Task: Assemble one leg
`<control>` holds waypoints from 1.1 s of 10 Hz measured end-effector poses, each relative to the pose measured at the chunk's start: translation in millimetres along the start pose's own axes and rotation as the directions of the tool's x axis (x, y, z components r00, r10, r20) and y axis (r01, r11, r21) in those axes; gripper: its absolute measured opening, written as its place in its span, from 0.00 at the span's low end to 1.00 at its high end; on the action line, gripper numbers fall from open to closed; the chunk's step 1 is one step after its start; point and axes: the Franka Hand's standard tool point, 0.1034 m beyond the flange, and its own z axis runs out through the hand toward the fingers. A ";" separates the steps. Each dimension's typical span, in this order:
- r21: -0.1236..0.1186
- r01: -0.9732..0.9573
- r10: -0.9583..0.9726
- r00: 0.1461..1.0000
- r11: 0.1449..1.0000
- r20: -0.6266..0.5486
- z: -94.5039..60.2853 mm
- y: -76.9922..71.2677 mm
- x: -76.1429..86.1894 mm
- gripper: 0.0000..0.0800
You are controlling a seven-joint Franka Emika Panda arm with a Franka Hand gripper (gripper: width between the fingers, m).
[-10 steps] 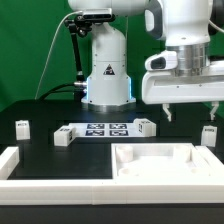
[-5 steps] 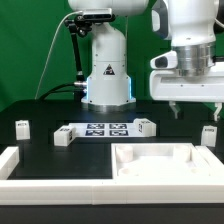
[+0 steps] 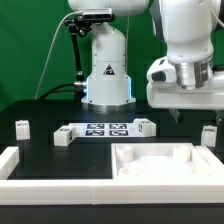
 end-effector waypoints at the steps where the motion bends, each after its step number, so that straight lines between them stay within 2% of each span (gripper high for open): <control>1: -0.012 -0.006 0.007 0.997 1.000 0.072 3.5 -2.7 -0.9 0.81; 4: -0.078 0.003 0.030 0.909 0.997 0.417 14.5 -8.0 -17.3 0.81; 6: -0.097 0.017 0.044 0.802 0.995 0.595 21.5 -8.8 -20.8 0.81; 7: -0.100 0.015 0.053 0.766 0.995 0.641 27.8 -7.6 -18.9 0.81; 11: -0.104 0.012 0.055 0.782 0.995 0.620 41.8 -11.1 -18.3 0.81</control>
Offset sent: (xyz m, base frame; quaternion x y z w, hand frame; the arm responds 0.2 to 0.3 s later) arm -0.0055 0.0382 0.0023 -0.0197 -0.3062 0.0359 0.9511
